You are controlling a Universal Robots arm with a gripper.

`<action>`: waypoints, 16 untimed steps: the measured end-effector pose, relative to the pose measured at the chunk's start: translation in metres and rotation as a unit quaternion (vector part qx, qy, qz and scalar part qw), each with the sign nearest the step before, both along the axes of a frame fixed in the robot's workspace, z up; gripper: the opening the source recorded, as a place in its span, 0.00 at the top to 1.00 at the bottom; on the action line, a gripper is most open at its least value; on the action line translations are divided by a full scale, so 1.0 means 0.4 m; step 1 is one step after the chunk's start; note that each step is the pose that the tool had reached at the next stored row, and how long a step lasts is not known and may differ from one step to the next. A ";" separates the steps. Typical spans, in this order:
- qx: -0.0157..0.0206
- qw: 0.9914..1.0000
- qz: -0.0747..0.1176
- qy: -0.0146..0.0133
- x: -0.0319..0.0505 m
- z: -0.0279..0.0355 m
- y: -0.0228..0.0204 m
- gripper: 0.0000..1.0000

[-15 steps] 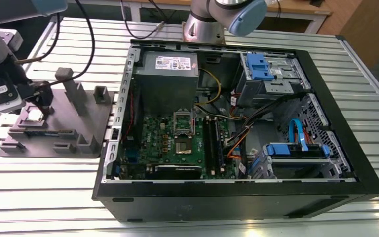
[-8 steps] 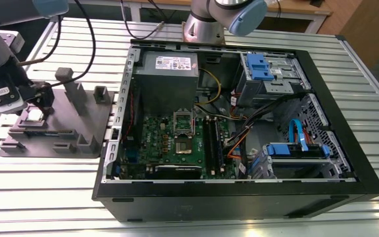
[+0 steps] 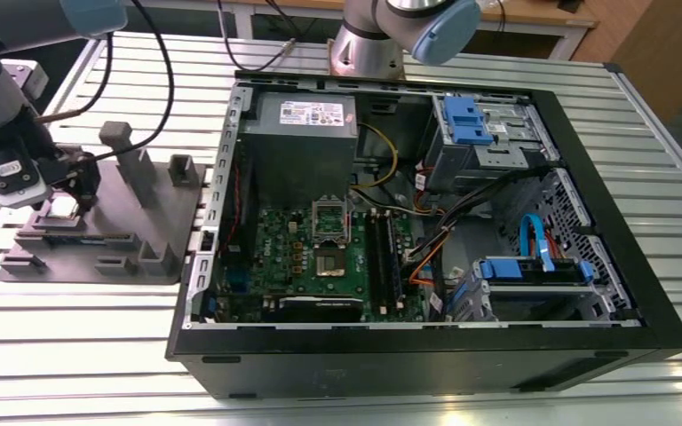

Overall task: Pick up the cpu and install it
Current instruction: 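Pick up the cpu and move it towards the insertion slot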

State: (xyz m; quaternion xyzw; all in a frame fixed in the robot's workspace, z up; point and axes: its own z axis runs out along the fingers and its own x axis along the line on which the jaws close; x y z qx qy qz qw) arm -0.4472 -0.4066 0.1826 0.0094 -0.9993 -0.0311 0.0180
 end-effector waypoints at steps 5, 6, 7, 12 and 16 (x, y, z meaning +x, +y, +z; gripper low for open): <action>0.000 1.000 -0.001 0.000 0.000 -0.009 0.000 0.33; 0.000 1.000 -0.001 0.000 0.000 -0.011 0.000 0.33; 0.000 1.000 -0.001 0.000 0.000 -0.011 0.000 0.33; 0.000 1.000 -0.001 0.000 0.000 -0.012 0.000 0.33; 0.000 1.000 -0.001 0.000 0.000 -0.012 -0.004 0.33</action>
